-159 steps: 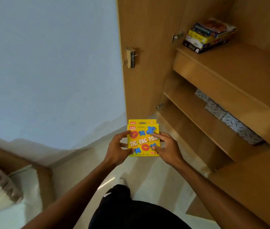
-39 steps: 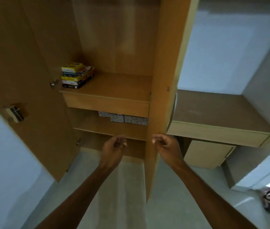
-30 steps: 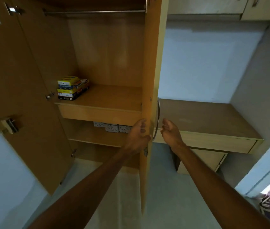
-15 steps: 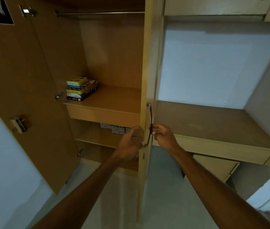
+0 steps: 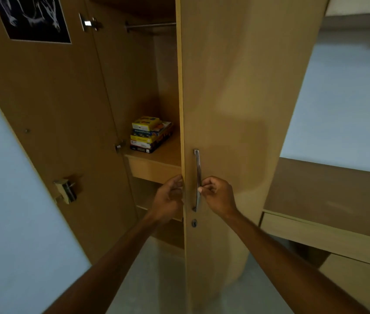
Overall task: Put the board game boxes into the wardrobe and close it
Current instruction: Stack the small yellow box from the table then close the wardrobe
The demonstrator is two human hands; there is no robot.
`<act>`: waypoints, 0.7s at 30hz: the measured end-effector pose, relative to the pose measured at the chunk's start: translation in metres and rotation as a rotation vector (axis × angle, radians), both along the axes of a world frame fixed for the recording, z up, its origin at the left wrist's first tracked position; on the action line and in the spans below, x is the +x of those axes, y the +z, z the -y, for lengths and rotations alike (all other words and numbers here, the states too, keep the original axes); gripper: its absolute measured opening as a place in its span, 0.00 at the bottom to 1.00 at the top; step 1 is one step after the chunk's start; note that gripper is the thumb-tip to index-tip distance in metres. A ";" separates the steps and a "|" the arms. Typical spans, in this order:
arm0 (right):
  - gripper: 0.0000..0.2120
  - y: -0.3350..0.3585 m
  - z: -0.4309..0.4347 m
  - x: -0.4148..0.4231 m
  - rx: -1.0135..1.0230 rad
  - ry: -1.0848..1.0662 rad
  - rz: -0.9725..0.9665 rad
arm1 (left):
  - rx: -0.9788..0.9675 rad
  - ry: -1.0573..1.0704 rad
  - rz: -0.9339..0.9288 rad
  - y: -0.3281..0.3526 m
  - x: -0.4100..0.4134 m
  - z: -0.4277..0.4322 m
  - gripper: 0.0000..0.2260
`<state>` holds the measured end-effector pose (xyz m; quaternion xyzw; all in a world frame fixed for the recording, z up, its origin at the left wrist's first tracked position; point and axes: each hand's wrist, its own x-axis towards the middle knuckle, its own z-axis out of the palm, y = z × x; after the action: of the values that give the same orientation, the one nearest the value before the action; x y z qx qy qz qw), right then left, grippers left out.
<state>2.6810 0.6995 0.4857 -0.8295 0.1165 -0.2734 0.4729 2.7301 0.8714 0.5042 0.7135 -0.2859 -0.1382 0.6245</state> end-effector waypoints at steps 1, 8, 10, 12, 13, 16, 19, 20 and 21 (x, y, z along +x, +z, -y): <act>0.04 0.001 -0.004 0.024 -0.015 -0.007 -0.003 | 0.007 -0.004 -0.017 0.002 0.025 -0.001 0.30; 0.06 0.001 -0.002 0.135 -0.097 -0.081 -0.011 | 0.145 -0.044 -0.064 0.014 0.136 0.012 0.38; 0.08 -0.001 0.003 0.159 -0.094 -0.107 -0.009 | 0.144 -0.057 -0.117 0.019 0.156 0.020 0.38; 0.08 -0.004 0.008 0.184 -0.086 -0.132 -0.004 | 0.134 -0.056 -0.132 0.022 0.180 0.030 0.38; 0.07 -0.004 0.010 0.193 -0.082 -0.142 0.000 | 0.121 -0.052 -0.142 0.022 0.190 0.034 0.37; 0.07 -0.006 0.020 0.224 -0.081 -0.182 0.012 | 0.093 -0.069 -0.160 0.023 0.221 0.050 0.35; 0.05 -0.008 0.032 0.248 -0.091 -0.214 0.020 | 0.074 -0.084 -0.169 0.022 0.244 0.065 0.35; 0.04 -0.010 0.036 0.256 -0.100 -0.228 0.025 | 0.067 -0.090 -0.171 0.022 0.252 0.069 0.34; 0.04 -0.011 0.039 0.263 -0.108 -0.239 0.028 | 0.069 -0.092 -0.165 0.021 0.261 0.074 0.34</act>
<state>2.9442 0.6600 0.4746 -0.8299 0.1932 -0.3453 0.3932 2.9914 0.7978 0.5251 0.7069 -0.2614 -0.2348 0.6139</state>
